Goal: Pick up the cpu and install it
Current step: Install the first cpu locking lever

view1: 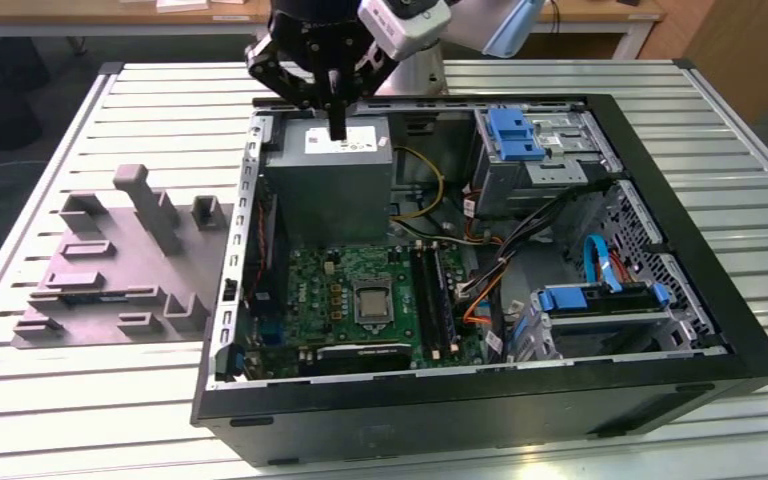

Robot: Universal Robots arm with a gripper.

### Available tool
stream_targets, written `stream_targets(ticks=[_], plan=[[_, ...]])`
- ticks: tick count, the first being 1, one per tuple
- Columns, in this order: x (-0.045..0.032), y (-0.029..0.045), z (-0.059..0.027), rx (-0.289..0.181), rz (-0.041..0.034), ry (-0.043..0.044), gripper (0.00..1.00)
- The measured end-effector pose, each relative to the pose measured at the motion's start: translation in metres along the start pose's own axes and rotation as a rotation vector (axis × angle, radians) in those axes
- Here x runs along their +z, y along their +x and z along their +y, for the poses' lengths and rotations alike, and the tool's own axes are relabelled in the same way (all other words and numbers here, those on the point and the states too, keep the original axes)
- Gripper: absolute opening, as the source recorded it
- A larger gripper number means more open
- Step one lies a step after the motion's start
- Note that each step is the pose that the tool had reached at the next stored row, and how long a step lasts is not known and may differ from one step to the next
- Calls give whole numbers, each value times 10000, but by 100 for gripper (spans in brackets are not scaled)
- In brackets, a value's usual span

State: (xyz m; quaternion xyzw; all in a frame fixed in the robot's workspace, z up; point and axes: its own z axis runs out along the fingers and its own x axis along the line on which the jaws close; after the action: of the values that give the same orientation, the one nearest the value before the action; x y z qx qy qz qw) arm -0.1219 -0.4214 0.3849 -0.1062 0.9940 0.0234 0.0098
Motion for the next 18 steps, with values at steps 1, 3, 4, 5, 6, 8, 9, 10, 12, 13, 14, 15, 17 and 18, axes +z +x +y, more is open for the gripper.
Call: stream_targets(ticks=[1,3,4,5,6,8,9,10,12,13,14,15,17,18], plan=[[0,2,-12,-1,-1,-1,11],[0,4,-16,1,-1,-1,11],[0,4,-16,2,-1,0,11],[0,4,-16,1,-1,0,11],[-1,3,-16,1,0,1,11],[-1,3,-17,0,0,1,11],[0,4,-17,0,0,0,11],[0,4,-17,0,0,0,11],[-1,4,-18,0,0,1,11],[-1,4,-19,-1,0,1,11],[0,5,-22,-18,1,1,11],[1,5,-26,-70,2,-1,11],[5,6,-28,-238,11,-5,11],[6,6,-28,-346,16,-7,11]])
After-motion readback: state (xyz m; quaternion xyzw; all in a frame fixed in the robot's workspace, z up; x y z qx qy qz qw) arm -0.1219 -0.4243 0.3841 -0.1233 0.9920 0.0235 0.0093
